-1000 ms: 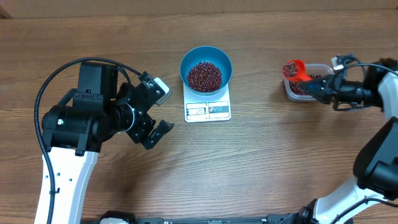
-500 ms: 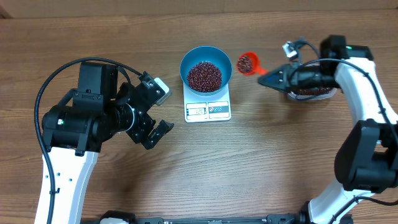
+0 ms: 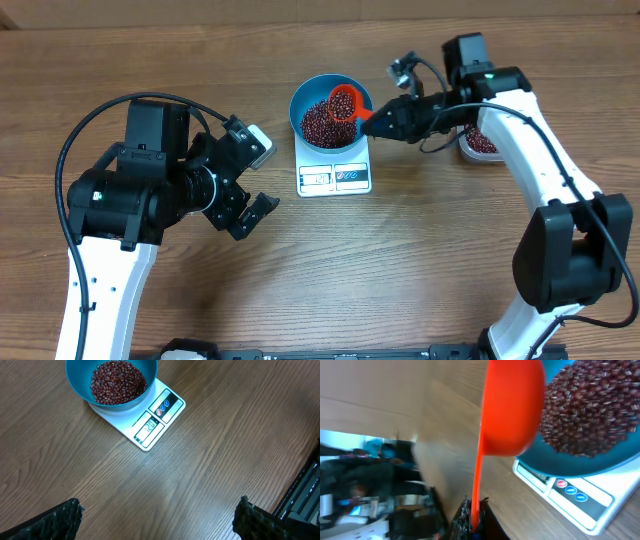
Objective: Scoop item into bowl and weigh 150g on scale
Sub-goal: 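Lift the filled scoop and carry it left over the blue bowl, then tilt the red scoop to pour beans into the blue bowl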
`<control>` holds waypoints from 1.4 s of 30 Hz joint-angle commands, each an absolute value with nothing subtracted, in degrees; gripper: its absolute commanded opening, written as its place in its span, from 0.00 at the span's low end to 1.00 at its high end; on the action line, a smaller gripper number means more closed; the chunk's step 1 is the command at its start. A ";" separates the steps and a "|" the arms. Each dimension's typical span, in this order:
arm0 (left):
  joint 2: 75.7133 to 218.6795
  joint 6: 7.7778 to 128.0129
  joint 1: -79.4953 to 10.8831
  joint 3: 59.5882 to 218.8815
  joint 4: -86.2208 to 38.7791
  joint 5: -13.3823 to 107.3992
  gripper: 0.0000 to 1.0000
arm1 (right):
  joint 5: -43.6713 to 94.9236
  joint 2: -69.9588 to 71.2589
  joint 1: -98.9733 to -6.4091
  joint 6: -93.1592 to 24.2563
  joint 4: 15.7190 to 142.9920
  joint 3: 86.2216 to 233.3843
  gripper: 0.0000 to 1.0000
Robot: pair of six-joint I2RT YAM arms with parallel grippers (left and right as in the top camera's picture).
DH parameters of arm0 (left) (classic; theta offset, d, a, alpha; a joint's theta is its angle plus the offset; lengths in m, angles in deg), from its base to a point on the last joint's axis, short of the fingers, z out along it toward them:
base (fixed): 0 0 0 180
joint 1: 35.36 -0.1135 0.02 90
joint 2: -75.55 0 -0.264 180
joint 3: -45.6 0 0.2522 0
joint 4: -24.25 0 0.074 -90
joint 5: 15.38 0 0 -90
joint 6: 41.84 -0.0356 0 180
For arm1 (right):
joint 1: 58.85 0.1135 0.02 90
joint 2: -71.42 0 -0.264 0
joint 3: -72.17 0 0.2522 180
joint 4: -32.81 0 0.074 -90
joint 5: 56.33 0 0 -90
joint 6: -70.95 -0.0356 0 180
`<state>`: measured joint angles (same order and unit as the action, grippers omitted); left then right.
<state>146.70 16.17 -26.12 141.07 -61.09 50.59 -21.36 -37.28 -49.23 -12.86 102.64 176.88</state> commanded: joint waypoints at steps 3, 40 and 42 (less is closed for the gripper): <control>146.79 14.93 -26.34 141.86 -61.11 49.74 1.00 | -5.33 -35.25 -45.47 -13.51 102.38 182.65 0.04; 146.79 14.93 -26.34 141.86 -61.11 49.74 1.00 | 19.74 -35.25 -34.80 -13.03 102.10 184.32 0.04; 146.79 14.93 -26.34 141.86 -61.11 49.72 1.00 | 19.74 -35.25 -34.80 -13.01 102.03 184.32 0.04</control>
<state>146.70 16.17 -26.12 141.07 -61.11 50.59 19.12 -37.28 -35.09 -13.21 102.62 182.37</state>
